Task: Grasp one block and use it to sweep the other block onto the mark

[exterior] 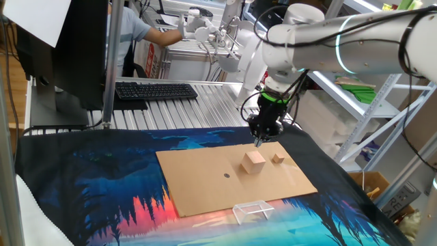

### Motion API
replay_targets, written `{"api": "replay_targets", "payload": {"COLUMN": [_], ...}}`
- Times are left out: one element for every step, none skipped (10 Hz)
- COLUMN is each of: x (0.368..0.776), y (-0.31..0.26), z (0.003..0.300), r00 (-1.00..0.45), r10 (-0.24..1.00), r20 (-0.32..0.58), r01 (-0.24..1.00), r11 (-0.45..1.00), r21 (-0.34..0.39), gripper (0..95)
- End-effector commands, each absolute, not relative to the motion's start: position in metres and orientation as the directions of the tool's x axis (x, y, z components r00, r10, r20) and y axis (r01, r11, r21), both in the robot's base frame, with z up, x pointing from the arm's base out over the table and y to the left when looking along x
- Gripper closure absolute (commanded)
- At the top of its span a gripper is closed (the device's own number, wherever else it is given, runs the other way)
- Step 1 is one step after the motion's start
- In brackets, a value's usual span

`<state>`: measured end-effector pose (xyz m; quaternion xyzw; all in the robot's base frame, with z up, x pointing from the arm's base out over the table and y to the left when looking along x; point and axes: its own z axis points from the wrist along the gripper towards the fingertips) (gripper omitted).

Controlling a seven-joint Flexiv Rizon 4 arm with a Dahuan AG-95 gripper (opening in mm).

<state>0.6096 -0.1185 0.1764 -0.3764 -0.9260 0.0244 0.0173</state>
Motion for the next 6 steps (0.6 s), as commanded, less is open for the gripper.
{"api": "replay_targets", "payload": {"x": [0.6080, 0.6081, 0.6085, 0.6085, 0.6085, 0.6085], "y": [-0.1174, -0.1163, -0.1156, -0.1156, -0.1156, -0.1156], "z": [0.1761, 0.1746, 0.1744, 0.1744, 0.1744, 0.1744], "r00": [-0.735, -0.746, -0.750, -0.738, -0.734, -0.721], "r10": [0.678, 0.666, 0.661, 0.675, 0.679, 0.692], "r20": [0.011, 0.013, 0.014, 0.011, 0.011, 0.017], "r01": [0.677, 0.664, 0.660, 0.673, 0.677, 0.690], "r11": [0.734, 0.746, 0.750, 0.737, 0.734, 0.721], "r21": [-0.056, -0.053, -0.053, -0.056, -0.057, -0.065], "gripper": [95.0, 95.0, 95.0, 95.0, 95.0, 95.0]}}
